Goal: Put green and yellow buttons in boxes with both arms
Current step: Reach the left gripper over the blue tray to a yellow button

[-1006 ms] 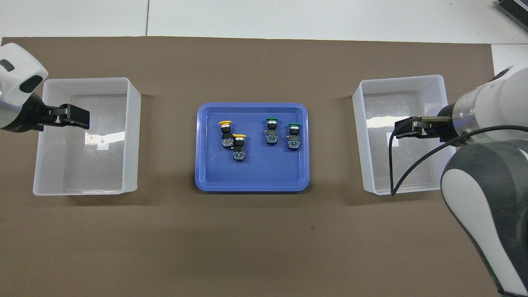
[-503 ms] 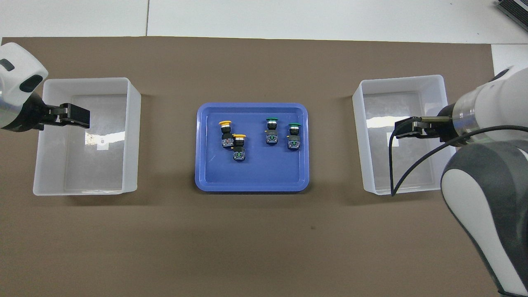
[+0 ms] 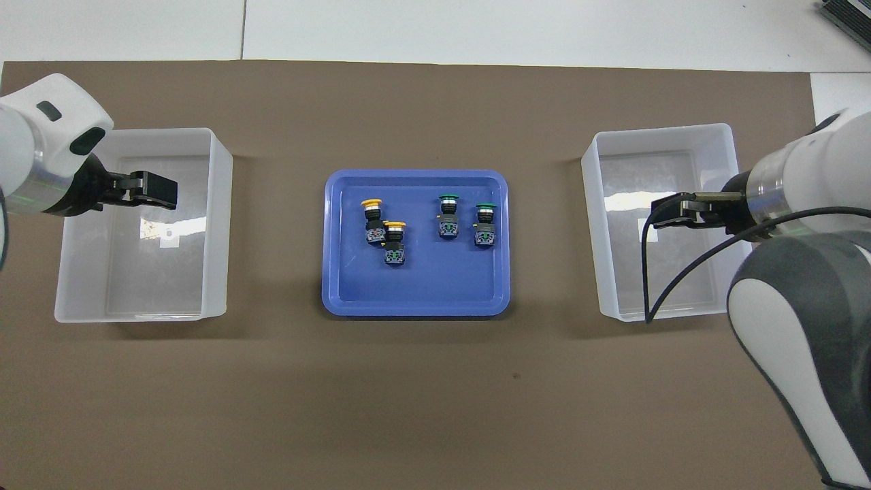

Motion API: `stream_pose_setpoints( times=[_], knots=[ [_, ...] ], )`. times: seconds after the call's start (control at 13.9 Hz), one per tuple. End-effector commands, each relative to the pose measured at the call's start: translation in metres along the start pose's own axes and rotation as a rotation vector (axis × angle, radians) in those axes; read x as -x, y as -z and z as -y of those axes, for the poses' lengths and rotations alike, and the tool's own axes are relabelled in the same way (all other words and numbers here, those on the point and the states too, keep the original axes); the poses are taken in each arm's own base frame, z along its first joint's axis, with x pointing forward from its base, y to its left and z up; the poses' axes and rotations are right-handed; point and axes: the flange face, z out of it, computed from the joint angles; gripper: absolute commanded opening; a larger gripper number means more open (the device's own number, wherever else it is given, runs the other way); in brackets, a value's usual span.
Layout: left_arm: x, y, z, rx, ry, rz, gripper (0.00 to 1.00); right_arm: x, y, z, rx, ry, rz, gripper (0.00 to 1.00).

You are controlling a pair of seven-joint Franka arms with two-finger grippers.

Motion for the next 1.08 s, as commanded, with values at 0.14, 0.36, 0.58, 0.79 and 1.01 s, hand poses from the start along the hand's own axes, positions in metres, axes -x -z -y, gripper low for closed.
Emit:
stream_pose_setpoints(
  times=[0.14,0.36,0.58,0.79,1.01],
  knots=[
    [-0.007,-0.051,-0.06,0.052,0.047,-0.038,1.0,0.002,0.004,-0.003,-0.026,0.013,0.008,1.0],
    [-0.005,-0.098,-0.101,0.109,0.103,-0.096,1.0,0.002,0.004,-0.003,-0.026,0.013,0.008,1.0],
    [-0.005,-0.131,-0.123,0.128,0.108,-0.108,1.0,0.002,0.004,-0.003,-0.026,0.013,0.008,1.0],
    [-0.008,-0.174,-0.161,0.14,0.144,-0.134,1.0,0.002,0.004,-0.003,-0.026,0.013,0.008,1.0],
    [-0.005,-0.216,-0.202,0.171,0.202,-0.166,1.0,0.002,0.004,-0.003,-0.026,0.013,0.008,1.0]
  ],
)
